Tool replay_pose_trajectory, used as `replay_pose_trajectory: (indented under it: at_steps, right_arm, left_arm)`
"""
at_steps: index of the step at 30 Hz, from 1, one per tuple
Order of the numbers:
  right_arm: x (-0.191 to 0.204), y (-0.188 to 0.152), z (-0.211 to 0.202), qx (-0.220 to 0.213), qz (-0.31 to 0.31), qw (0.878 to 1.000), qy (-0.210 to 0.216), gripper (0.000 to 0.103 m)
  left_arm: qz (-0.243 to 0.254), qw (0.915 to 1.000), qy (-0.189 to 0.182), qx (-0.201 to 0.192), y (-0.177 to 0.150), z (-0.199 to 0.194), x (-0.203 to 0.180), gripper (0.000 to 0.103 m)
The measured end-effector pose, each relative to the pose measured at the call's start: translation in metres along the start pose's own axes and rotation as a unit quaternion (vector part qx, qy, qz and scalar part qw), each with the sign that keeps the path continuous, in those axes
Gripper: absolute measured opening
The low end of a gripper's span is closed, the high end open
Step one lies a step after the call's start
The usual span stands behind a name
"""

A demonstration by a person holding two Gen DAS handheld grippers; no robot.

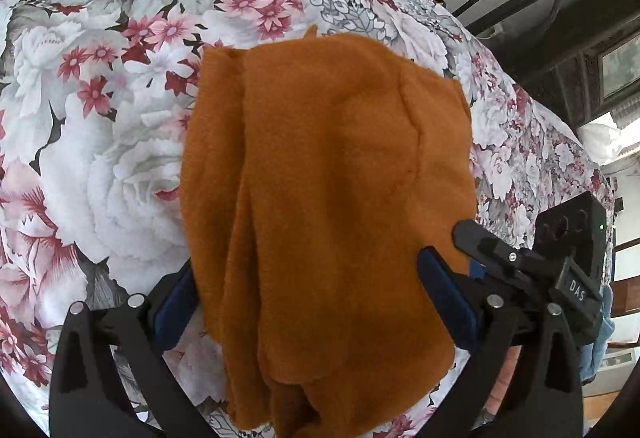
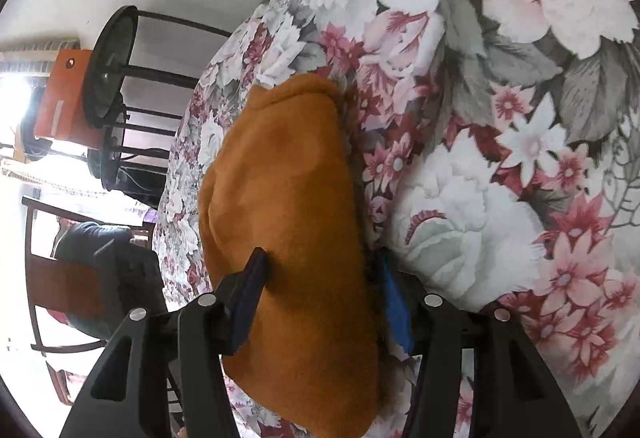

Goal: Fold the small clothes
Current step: 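Close the left gripper on the folded cardigan while the right gripper holds it up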

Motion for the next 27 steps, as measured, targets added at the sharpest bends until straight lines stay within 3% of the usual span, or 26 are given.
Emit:
replay_pose_trajectory:
  at_steps: [3, 5, 13, 20, 27]
  right_arm:
    - [0.005, -0.002, 0.006, 0.011, -0.014, 1.0, -0.006, 0.057]
    - [0.007, -0.004, 0.009, 0.014, -0.026, 0.999, -0.017, 0.057]
    - [0.005, -0.005, 0.014, 0.012, -0.033, 0.999, -0.029, 0.05]
    - [0.013, -0.006, 0.014, 0.005, -0.039, 0.998, -0.051, 0.042]
    - [0.029, -0.009, 0.006, -0.006, -0.051, 0.996, -0.078, 0.038]
  left_arm:
    - [0.019, 0.9998, -0.009, 0.004, -0.003, 0.001, -0.011, 0.096]
    - [0.032, 0.9995, 0.009, 0.0, -0.004, 0.003, -0.015, 0.095]
    - [0.028, 0.9992, 0.029, -0.005, 0.0, 0.007, -0.01, 0.087]
    - [0.033, 0.9991, 0.023, -0.012, 0.001, -0.002, -0.014, 0.062]
    - [0.037, 0.9982, 0.042, -0.024, -0.002, -0.018, -0.022, 0.045]
Point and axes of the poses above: each gripper's, at about its wrist camera, not at the fingertips, and z roughly the way its jaws point, x to its left, y to its top, the point moved 4 cm from there along z, roughly the way its jaws point, and after that the axes turned 12 degrees about x, right-handed, at the moved point
